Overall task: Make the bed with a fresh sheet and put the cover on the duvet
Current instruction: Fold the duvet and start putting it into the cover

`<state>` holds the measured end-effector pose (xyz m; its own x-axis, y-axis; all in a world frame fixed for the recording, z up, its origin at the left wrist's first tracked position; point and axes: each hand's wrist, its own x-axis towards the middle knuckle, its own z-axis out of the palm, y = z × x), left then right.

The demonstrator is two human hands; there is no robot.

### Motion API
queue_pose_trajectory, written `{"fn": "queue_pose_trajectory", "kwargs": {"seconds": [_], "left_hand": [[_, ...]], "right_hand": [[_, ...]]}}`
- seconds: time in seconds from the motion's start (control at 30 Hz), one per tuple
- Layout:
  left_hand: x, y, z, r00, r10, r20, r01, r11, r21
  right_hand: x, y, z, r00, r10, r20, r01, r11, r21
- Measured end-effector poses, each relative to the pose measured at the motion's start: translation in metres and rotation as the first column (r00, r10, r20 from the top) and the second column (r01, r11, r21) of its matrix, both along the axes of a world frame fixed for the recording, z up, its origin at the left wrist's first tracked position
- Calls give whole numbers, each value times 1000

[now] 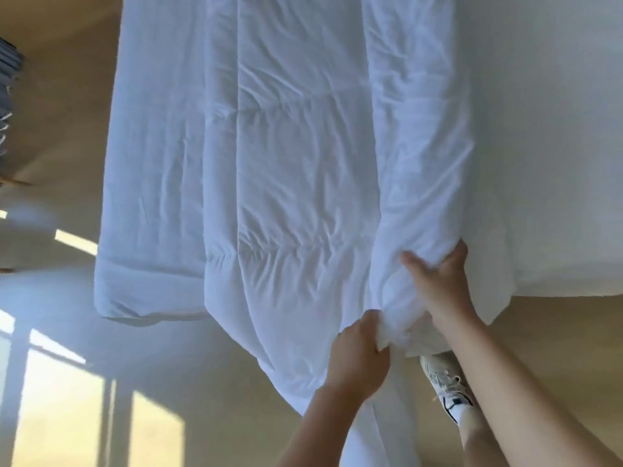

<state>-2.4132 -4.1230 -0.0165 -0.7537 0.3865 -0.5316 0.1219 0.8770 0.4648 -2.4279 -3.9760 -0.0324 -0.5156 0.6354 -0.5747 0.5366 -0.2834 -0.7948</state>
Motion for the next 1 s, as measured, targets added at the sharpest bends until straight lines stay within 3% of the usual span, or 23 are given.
{"fn": "queue_pose_trajectory", "kwargs": {"seconds": [0.13,0.23,0.37,0.43,0.53,0.6,0.67,0.73,0.8,0.87,0.93,1.0], "left_hand": [[-29,-48,-3,976,218,-3,-211,945,252],[-70,-101,5,959,285,-4,-265,895,359],[-141,-223,44,946,320,-45,-257,831,494],[-183,-321,66,854,504,-128,-364,755,545],[-240,-496,82,583,767,-269,-605,630,486],[-258,-596,68,460,825,-330,-761,557,333],[-261,-656,38,457,818,-349,-851,516,97],[-256,-673,0,487,828,-279,-868,495,-44],[-243,-656,-29,518,841,-157,-855,517,-51],[-229,-616,-53,603,798,15,-797,603,-24],[-214,-564,-65,704,697,135,-703,712,-12],[-201,-512,-68,799,573,183,-583,812,6]], "right_hand": [[-39,-43,13,996,78,33,-83,978,191],[-86,-105,35,983,176,47,-182,930,319],[-177,-228,79,973,199,-116,-141,913,382],[-247,-334,98,911,355,-210,-252,882,398],[-336,-530,115,724,643,-252,-558,760,334],[-363,-646,108,516,824,-234,-782,565,263],[-366,-716,81,248,954,-170,-931,284,230],[-348,-735,47,79,985,-154,-980,105,168],[-309,-712,12,87,992,-91,-992,95,81],[-260,-654,-25,170,981,96,-983,163,79],[-209,-571,-51,242,895,374,-967,190,173],[-170,-487,-59,391,716,579,-910,205,361]]}}
